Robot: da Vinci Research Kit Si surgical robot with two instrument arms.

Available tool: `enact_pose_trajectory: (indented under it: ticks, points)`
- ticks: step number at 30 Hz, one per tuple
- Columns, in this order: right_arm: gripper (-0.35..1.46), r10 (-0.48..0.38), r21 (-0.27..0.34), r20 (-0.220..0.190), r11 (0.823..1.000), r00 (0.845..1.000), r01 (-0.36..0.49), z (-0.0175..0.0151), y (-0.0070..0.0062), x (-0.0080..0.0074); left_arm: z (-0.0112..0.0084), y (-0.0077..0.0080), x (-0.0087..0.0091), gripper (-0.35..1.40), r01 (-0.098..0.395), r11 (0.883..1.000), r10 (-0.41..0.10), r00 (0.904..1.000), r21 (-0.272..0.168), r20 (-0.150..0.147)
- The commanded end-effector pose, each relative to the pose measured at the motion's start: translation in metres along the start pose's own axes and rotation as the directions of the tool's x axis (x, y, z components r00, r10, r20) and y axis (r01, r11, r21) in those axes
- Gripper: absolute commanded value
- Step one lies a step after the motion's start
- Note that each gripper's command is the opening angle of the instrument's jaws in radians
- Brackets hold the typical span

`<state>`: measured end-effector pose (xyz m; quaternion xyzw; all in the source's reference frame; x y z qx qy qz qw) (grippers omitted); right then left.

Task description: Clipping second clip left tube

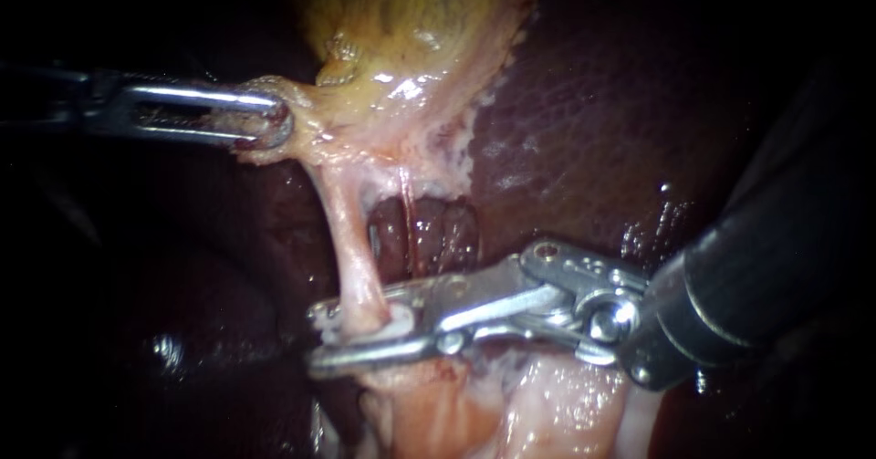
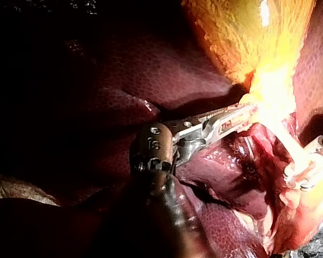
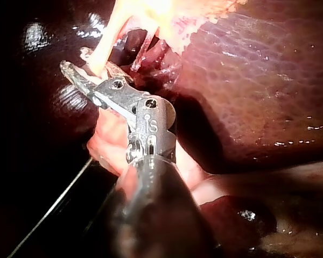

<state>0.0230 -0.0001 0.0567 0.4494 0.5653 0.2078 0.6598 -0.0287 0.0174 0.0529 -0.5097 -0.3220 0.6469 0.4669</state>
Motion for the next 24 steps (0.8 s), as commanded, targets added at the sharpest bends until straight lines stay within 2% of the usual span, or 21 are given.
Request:
enact_pose_trajectory:
  ticks: [1, 7, 9, 14, 24]
  points:
    - [-0.09, 0.000, 0.000, 0.000, 1.000, 1.000, 0.000, -0.0001, 0.0000, 0.0000, 0.0000, -0.0001, 0.0000, -0.35, 0.000, 1.000, 0.000, 1.0000, 0.001, 0.000]
    - [-0.35, 0.000, 0.007, 0.003, 1.000, 1.000, 0.000, -0.0003, 0.0000, 0.0000, 0.0000, -0.0001, 0.0000, -0.35, 0.000, 1.000, 0.000, 1.0000, 0.001, 0.000]
    - [-0.35, 0.001, 0.008, -0.001, 1.000, 1.000, -0.001, -0.0003, 0.0000, 0.0001, 0.0000, -0.0001, 0.0000, -0.35, 0.000, 1.000, 0.000, 1.0000, 0.001, 0.000]
    - [-0.35, 0.005, -0.006, 0.030, 1.000, 1.000, -0.005, -0.0005, -0.0001, 0.0007, 0.0000, 0.0000, 0.0000, -0.35, 0.000, 1.000, 0.000, 1.0000, 0.001, 0.000]
    - [-0.35, 0.006, 0.001, 0.033, 1.000, 0.999, -0.006, -0.0007, 0.0000, 0.0007, 0.0001, 0.0000, 0.0000, -0.35, 0.000, 1.000, 0.000, 1.0000, 0.001, 0.000]
